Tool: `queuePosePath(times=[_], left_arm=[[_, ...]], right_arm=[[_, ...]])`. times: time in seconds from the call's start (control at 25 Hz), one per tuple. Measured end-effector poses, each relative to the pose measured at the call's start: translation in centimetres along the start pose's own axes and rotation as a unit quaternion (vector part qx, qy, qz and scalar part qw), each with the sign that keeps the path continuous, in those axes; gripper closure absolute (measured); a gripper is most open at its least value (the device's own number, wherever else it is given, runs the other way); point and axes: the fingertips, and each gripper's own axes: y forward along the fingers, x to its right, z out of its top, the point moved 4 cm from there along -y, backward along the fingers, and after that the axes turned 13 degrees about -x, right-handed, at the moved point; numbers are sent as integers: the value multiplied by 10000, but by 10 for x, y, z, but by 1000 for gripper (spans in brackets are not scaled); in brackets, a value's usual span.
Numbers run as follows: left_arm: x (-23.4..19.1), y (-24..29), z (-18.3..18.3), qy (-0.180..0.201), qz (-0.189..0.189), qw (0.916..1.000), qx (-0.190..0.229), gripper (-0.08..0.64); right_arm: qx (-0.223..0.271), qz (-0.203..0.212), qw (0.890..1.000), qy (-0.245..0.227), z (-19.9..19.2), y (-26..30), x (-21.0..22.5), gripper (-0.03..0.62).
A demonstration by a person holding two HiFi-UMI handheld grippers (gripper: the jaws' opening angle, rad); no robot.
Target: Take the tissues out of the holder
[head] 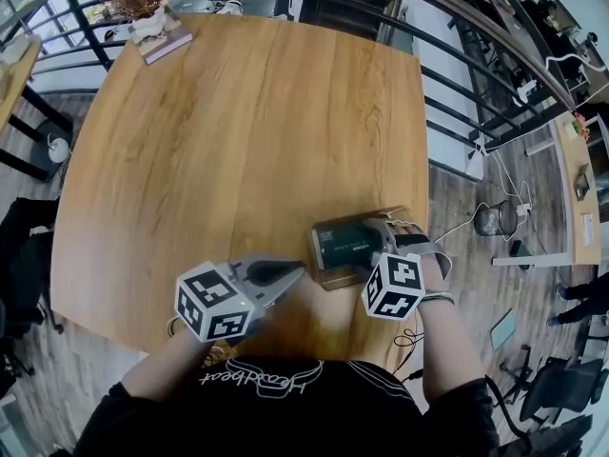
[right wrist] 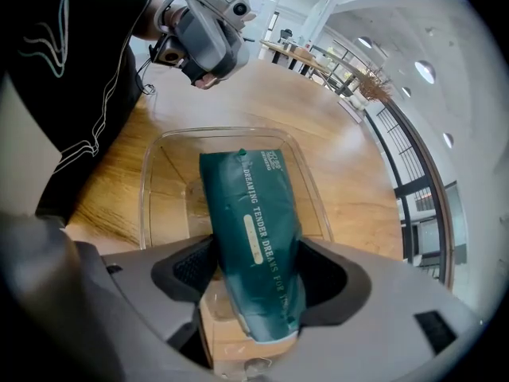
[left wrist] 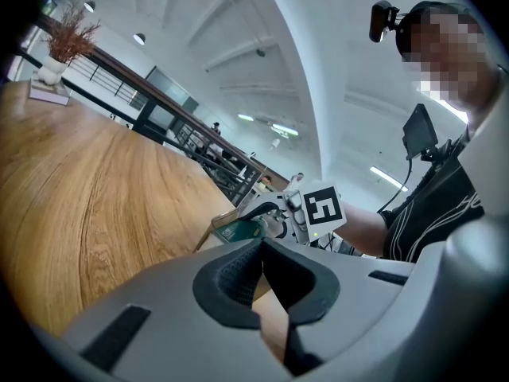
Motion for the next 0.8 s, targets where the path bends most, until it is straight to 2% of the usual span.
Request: queuePosePath(times=[0.36,0.8], left_arm=[[14,-7,1,95,67,9999,66,546],[50,-18,-4,314,70,9993,178,546]], right_arm=[[-20,-175,9998,-16,-1,-10,-11,264],[-71,-525,9986,91,-7,-42,-24,264]])
